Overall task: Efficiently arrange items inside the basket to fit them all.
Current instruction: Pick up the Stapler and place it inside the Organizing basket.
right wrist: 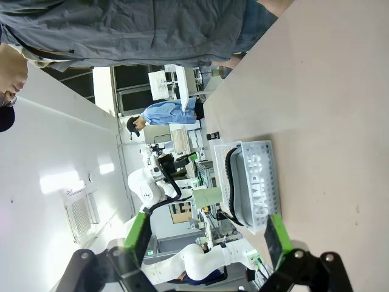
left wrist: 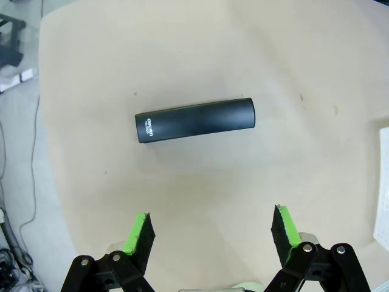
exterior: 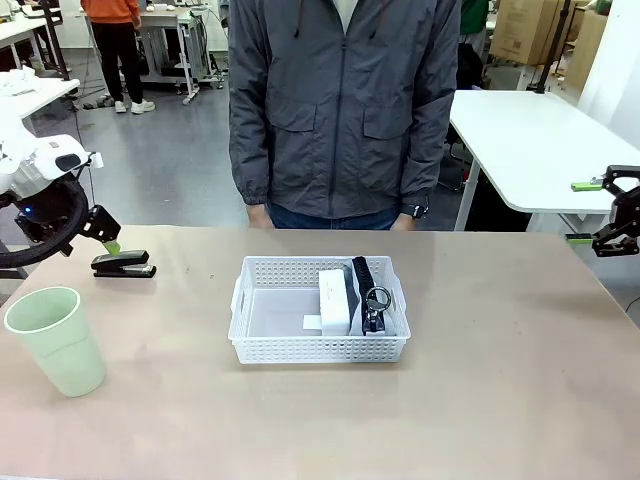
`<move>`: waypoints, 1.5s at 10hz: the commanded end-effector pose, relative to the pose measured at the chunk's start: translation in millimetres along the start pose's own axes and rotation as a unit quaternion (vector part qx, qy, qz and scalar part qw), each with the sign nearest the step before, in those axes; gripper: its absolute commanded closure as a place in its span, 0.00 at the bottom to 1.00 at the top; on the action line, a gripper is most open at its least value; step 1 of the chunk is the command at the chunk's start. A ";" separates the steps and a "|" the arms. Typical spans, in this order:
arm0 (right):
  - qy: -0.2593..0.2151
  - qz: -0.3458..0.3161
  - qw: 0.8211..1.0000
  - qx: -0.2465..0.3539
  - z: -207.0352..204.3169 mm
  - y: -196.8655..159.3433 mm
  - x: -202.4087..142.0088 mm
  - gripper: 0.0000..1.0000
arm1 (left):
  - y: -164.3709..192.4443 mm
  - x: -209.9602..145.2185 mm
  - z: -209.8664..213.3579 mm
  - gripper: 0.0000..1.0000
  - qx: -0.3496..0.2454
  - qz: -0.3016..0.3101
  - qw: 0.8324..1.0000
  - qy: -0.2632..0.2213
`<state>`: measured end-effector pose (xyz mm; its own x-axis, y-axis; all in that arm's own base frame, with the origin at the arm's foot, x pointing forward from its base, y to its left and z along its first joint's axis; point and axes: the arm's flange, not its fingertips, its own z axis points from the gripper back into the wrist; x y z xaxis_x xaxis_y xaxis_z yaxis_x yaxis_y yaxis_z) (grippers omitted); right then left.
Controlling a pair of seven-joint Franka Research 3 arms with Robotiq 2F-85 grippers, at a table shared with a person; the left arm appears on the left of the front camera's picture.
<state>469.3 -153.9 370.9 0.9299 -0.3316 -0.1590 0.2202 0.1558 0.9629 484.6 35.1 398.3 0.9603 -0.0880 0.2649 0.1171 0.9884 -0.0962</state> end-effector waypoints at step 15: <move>0.007 0.009 1.000 -0.002 3.4 0.5 0.4 0.00 | 10.6 37.7 -8.0 0.00 -0.122 -0.700 0.703 -0.030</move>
<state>469.2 -154.1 370.8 0.9299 -0.3315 -0.1593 0.2205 0.1559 0.9628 517.0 38.5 399.2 -0.2332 -0.9470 0.2208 0.9654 -0.1983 0.1691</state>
